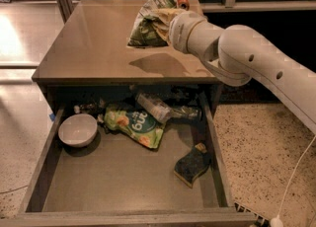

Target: Pick green jalapeno chip bag from top drawer and place on counter

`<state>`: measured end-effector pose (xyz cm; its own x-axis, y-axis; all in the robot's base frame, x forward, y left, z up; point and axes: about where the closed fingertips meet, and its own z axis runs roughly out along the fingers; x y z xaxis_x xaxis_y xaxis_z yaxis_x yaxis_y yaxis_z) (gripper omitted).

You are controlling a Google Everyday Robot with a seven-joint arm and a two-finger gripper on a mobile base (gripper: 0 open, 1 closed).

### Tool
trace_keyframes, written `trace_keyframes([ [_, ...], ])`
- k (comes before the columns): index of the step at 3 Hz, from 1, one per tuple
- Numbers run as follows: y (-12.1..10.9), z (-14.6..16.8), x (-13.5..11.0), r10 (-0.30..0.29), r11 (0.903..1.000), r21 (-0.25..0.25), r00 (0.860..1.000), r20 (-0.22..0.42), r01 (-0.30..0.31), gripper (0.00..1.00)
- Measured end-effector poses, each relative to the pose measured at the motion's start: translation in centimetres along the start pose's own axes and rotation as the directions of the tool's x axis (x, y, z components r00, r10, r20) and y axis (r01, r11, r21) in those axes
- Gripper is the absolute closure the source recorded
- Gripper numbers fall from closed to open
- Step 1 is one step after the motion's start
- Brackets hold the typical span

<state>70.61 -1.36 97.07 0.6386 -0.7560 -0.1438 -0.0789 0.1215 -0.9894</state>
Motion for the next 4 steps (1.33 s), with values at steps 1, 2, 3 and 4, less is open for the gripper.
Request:
trace_keyframes([
  [1, -1.0, 1.7, -0.1, -0.058, 0.998, 0.026, 0.998, 0.021, 0.058, 1.0],
  [2, -4.0, 6.0, 0.4, -0.09, 0.994, 0.064, 0.995, 0.031, 0.088, 1.0],
  [3, -4.0, 6.3, 0.5, -0.093, 0.9938, 0.063, 0.995, 0.03, 0.091, 1.0],
  [4, -3.8, 6.0, 0.3, -0.129, 0.9888, 0.079, 0.991, 0.025, 0.127, 1.0],
])
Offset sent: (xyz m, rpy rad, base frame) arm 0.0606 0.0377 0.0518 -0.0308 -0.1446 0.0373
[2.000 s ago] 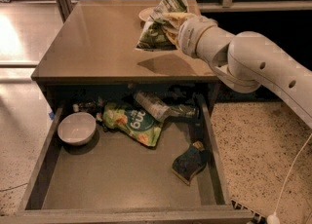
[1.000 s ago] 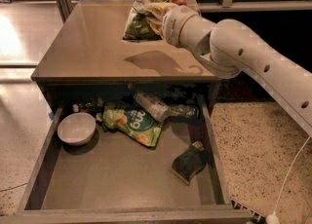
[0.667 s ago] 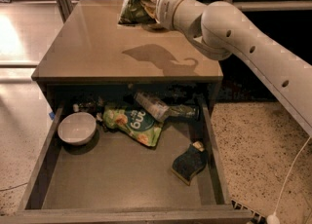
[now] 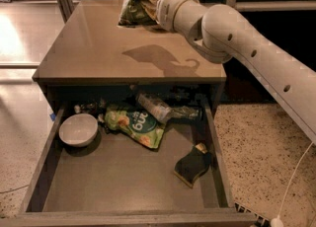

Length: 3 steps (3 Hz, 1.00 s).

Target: Pick green jalapeno chip bag from top drawer and place on counter

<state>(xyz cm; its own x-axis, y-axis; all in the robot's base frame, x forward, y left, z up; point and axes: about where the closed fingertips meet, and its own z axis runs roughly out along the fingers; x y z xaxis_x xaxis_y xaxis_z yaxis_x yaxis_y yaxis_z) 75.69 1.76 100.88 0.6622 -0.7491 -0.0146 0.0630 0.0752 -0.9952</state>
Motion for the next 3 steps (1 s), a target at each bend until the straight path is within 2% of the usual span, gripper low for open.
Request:
trace_keyframes([
  [1, 2.6, -2.2, 2.4, -0.089, 0.9954, 0.031, 0.994, -0.056, 0.091, 1.0],
  [2, 5.0, -4.1, 3.7, -0.165, 0.982, 0.077, 0.981, -0.099, 0.173, 1.0],
  [3, 3.7, -3.7, 0.9, -0.187, 0.9657, 0.168, 0.979, -0.079, 0.198, 1.0],
])
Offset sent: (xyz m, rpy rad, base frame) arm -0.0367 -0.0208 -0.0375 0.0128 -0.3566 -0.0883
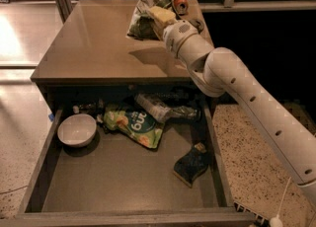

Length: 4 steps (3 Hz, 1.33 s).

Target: Pick green jalapeno chip bag from top drawer and place on counter

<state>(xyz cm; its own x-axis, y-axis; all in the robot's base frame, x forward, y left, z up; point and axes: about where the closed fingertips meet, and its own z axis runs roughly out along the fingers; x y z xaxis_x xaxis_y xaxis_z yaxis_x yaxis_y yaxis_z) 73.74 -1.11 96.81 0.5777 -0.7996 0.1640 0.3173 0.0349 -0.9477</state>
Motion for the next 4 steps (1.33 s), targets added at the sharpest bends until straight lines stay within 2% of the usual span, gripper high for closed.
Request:
trace_keyframes([
  [2, 0.0, 0.1, -0.1, -0.01, 0.9999, -0.006, 1.0, 0.009, 0.01, 1.0],
  [4, 1.9, -1.7, -1.0, 0.046, 0.9965, -0.072, 0.998, 0.037, -0.043, 1.0],
])
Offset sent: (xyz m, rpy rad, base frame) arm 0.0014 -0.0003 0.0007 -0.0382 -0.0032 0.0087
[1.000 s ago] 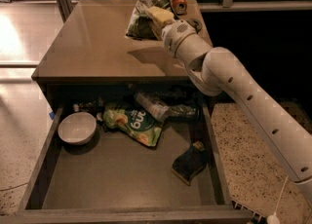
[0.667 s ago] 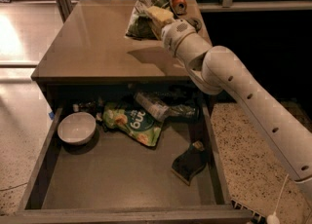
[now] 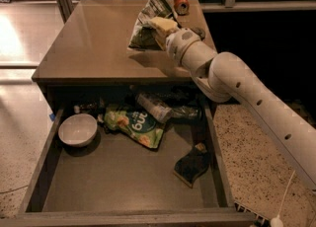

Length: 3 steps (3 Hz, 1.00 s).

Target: Pick green jalapeno chip bag from top drawer and place on counter

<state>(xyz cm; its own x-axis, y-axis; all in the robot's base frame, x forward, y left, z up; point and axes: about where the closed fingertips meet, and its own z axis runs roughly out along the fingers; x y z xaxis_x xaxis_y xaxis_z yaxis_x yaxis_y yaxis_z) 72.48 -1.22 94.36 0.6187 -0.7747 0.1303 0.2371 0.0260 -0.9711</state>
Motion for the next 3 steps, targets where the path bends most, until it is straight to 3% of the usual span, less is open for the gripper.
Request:
trace_keyframes([
  [3, 2.1, -1.7, -0.9, 0.051, 0.9982, -0.031, 0.999, 0.0, -0.051, 1.0],
])
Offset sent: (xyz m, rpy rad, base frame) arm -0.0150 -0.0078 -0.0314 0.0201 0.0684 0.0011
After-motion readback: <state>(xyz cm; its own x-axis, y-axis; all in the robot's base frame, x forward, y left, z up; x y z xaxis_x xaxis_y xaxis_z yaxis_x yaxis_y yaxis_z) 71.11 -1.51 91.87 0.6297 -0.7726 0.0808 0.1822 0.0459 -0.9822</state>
